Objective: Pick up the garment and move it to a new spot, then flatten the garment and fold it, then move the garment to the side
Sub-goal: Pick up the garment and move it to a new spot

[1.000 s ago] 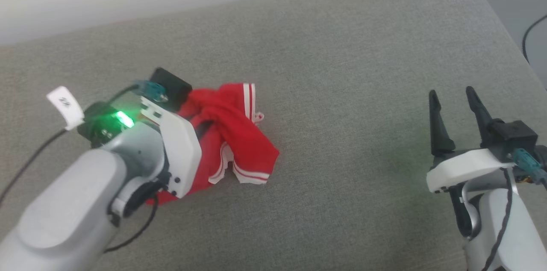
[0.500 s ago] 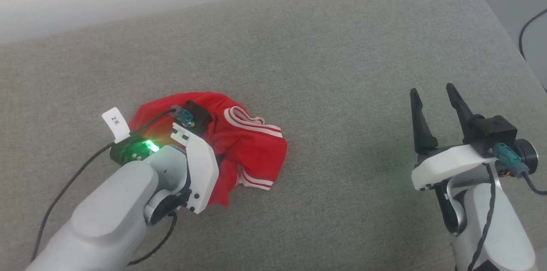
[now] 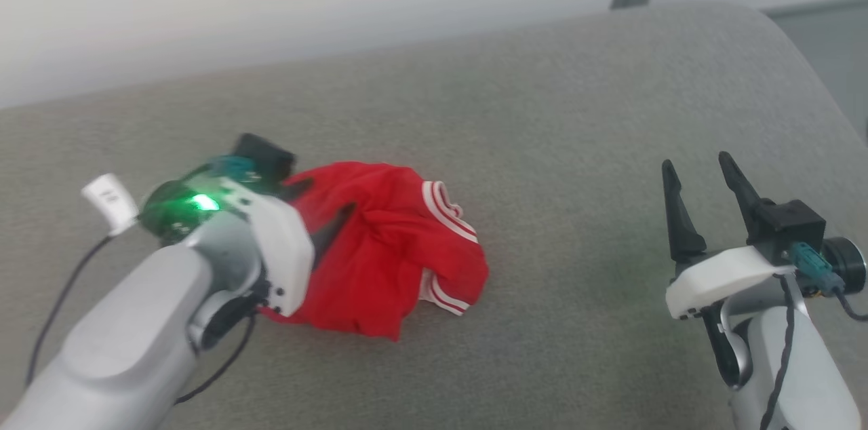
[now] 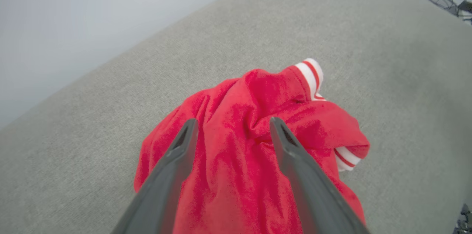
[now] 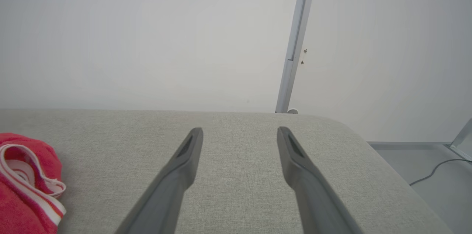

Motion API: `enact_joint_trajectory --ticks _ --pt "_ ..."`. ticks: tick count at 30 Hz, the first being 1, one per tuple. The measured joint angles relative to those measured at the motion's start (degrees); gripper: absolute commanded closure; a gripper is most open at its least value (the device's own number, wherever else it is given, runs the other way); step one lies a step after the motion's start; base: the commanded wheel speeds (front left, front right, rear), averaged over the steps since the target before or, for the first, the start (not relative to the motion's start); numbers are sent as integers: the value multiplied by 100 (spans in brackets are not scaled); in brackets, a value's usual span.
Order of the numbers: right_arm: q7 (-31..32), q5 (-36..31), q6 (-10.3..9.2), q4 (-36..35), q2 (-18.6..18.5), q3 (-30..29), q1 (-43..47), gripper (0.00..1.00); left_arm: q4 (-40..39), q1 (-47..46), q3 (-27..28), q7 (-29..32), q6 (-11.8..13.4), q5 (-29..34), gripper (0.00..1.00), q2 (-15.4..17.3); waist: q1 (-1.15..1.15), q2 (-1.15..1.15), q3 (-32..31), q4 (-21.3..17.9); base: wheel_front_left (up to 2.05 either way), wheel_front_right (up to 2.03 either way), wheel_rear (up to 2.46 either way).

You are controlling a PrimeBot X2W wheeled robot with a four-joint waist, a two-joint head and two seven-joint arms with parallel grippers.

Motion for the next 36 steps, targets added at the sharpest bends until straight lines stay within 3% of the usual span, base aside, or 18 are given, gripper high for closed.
enact_joint_trajectory --ticks 12,21,26,31,36 --pt "0 16 0 -90 -105 -138 303 0 -1020 1176 922 -1405 631 -164 0 829 0 0 -455 565 0 0 0" --pt "35 34 0 -197 -202 -318 663 0 -1372 2462 1540 -2664 1134 -346 0 1094 0 0 -788 930 0 0 0" --pt "81 71 0 -260 -221 -385 795 0 -1583 3083 1860 -3016 1362 -404 0 1170 0 0 -876 1035 0 0 0" --pt "136 70 0 -370 -192 -425 915 0 -1658 3534 2182 -3141 1403 -413 0 1216 0 0 -923 1106 0 0 0" --pt "137 43 0 -409 -176 -413 981 0 -1573 3782 2507 -3172 1290 -287 0 1112 0 0 -956 1139 0 0 0"
